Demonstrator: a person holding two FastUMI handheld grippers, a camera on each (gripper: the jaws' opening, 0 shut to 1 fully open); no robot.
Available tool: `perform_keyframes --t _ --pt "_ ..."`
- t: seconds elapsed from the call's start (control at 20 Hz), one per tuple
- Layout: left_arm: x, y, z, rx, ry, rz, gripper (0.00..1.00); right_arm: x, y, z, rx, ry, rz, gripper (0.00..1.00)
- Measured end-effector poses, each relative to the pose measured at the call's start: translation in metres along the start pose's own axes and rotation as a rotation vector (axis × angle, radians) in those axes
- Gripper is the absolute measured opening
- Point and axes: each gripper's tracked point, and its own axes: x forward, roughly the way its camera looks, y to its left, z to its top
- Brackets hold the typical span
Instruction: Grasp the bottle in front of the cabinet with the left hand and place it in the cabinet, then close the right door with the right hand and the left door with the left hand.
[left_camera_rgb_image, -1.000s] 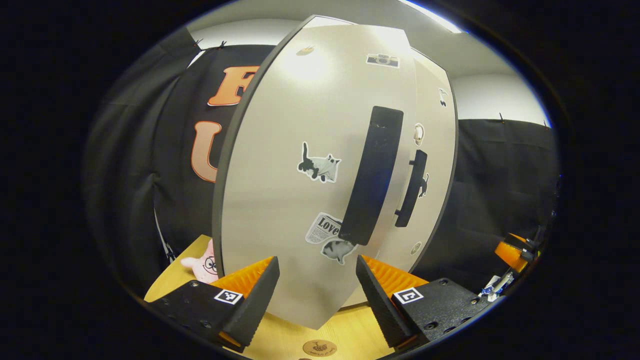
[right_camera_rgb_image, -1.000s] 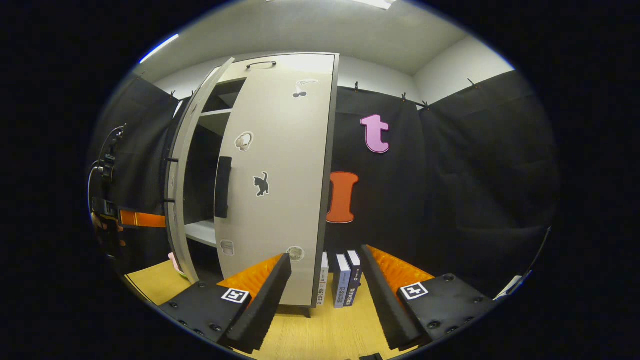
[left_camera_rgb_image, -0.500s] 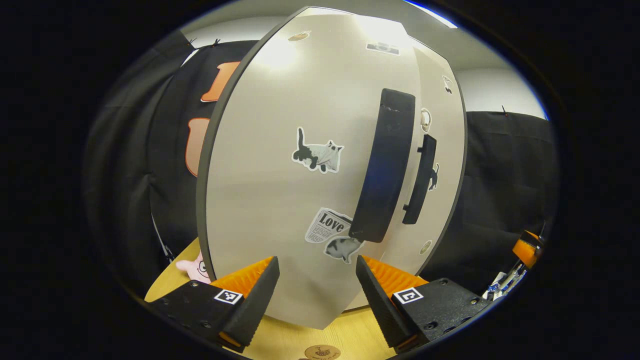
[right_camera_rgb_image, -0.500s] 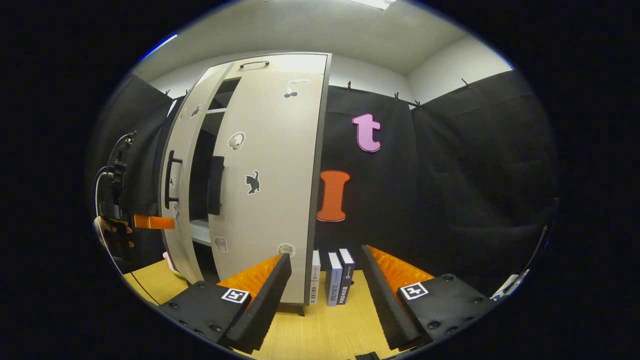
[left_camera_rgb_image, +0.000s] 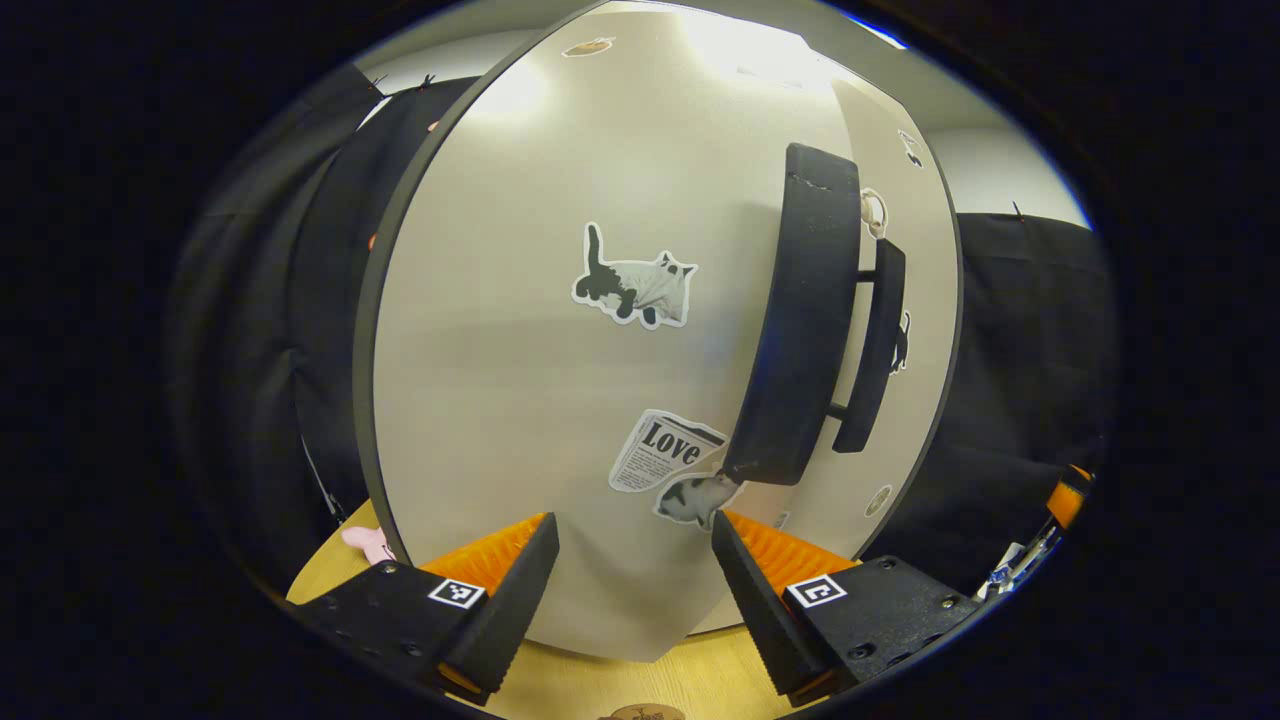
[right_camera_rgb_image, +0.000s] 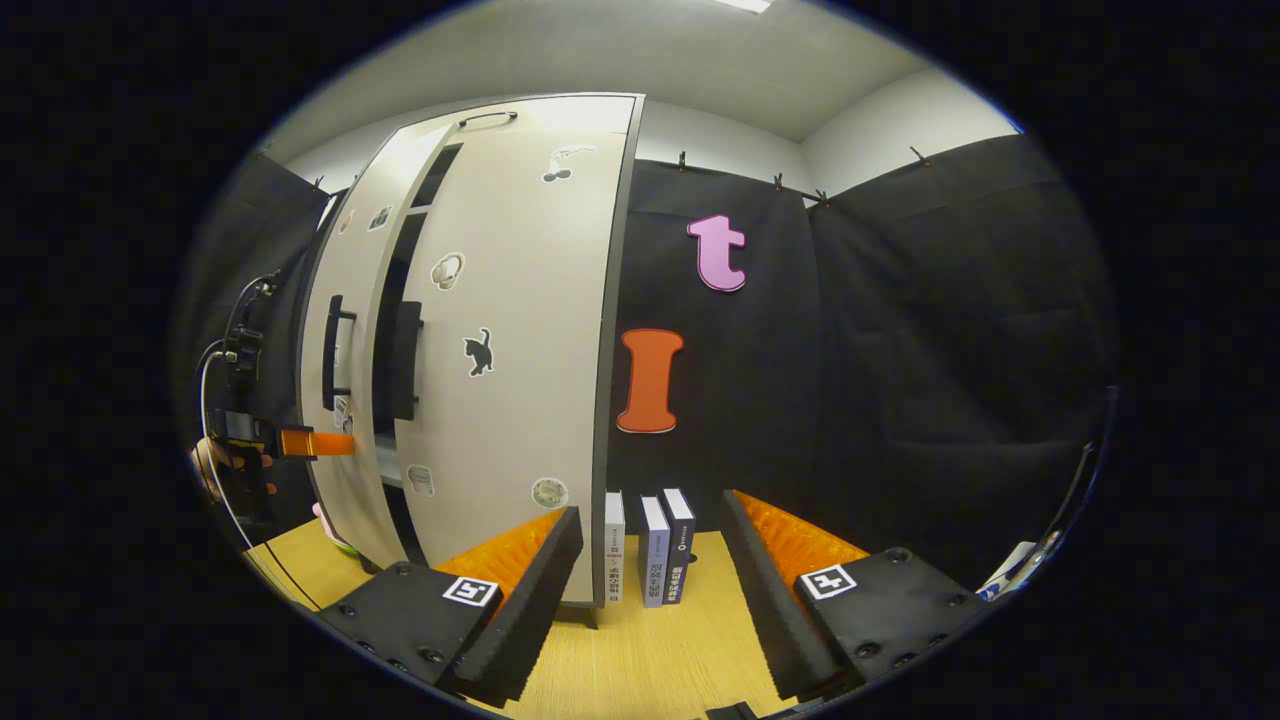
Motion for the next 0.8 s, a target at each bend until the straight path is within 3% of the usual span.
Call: perform_keyframes --t 0.4,0.8 --pt "0.011 0.005 -0.01 -0.005 0.03 0.019 0.95 0.02 0.001 -0.009 0.008 0.029 0.0 0.94" --pt "-0.02 0.0 0.0 -0.002 0.055 0.011 0.95 0.041 0.012 -0.004 0.036 0.049 0.035 0.94"
